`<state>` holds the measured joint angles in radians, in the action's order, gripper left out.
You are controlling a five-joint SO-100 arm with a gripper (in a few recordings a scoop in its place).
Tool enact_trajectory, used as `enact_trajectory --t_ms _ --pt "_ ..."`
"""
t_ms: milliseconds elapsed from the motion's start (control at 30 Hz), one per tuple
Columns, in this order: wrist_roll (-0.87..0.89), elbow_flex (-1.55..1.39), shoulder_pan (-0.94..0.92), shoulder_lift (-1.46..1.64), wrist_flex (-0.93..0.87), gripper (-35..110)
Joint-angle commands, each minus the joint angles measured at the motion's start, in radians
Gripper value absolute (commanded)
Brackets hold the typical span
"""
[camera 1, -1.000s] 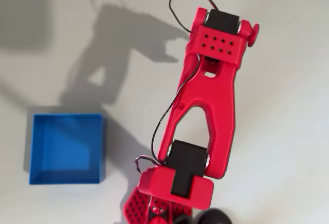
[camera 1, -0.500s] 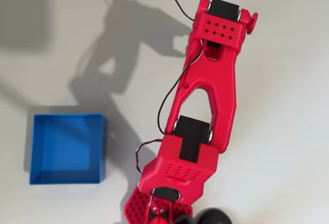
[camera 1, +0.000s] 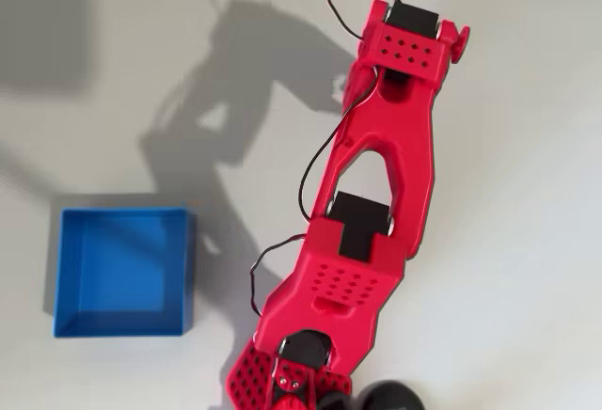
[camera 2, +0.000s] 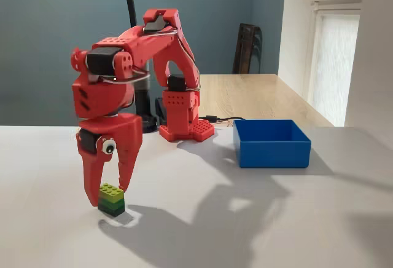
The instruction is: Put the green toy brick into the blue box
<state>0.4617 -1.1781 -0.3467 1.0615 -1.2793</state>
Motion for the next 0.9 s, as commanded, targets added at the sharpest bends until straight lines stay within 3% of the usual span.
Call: enact_trajectory --t_ms 0,400,867 --pt "0.021 0.067 -0.006 0.023 0.006 15" --pt "0.055 0.084 -0.005 0.002 0.029 0" --pt "-0.003 0.064 0.041 0.021 0.003 0"
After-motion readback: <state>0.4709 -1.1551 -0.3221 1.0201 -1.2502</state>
